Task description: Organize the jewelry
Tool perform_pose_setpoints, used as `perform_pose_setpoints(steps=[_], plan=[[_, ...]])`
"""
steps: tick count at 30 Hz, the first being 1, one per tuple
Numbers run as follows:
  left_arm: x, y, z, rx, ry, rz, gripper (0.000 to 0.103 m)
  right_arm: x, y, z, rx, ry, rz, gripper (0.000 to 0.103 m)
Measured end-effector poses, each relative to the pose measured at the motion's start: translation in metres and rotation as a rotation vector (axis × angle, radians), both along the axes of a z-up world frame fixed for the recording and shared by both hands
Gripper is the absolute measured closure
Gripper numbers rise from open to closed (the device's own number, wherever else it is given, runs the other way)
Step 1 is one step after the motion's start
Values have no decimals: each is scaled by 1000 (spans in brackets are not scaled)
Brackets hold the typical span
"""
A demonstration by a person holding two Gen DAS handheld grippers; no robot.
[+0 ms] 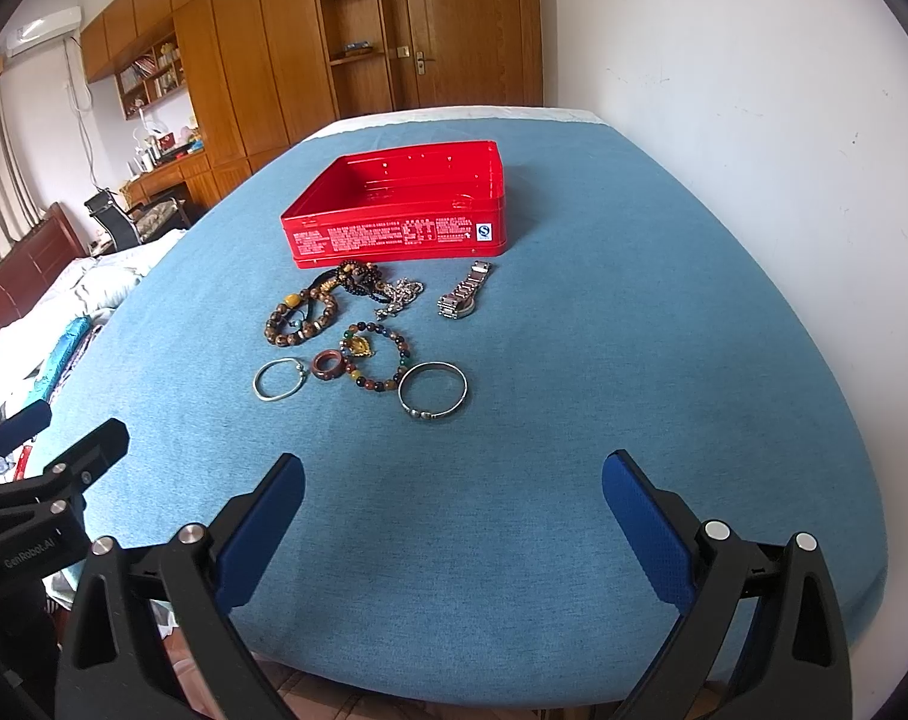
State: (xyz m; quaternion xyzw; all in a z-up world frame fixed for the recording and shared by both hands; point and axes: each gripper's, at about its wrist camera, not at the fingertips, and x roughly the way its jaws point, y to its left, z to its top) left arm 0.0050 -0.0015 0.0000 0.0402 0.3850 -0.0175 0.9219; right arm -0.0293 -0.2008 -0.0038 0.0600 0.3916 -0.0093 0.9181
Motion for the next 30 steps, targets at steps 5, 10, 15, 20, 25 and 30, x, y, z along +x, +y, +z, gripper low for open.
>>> perform_pose_setpoints(steps=[5, 10, 15, 20, 25, 30], plan=[[2, 1, 2, -1, 1, 1, 3, 0, -1, 0, 1, 0, 1, 4], [-2, -2, 2, 0, 0, -1, 3, -1, 0, 0, 1, 1, 1, 4], [-1, -2, 4, -1, 1, 0, 3, 0, 0, 0, 1, 2, 2, 4], [-2, -2, 0, 1, 0, -3, 3, 1, 1, -2, 1, 2, 3, 4], [-3, -3, 2, 1, 0, -2, 3, 1, 1, -2, 1, 3, 3, 4], [-3, -3, 1, 1, 0, -3, 3, 1, 1, -2, 2, 3, 3, 4]])
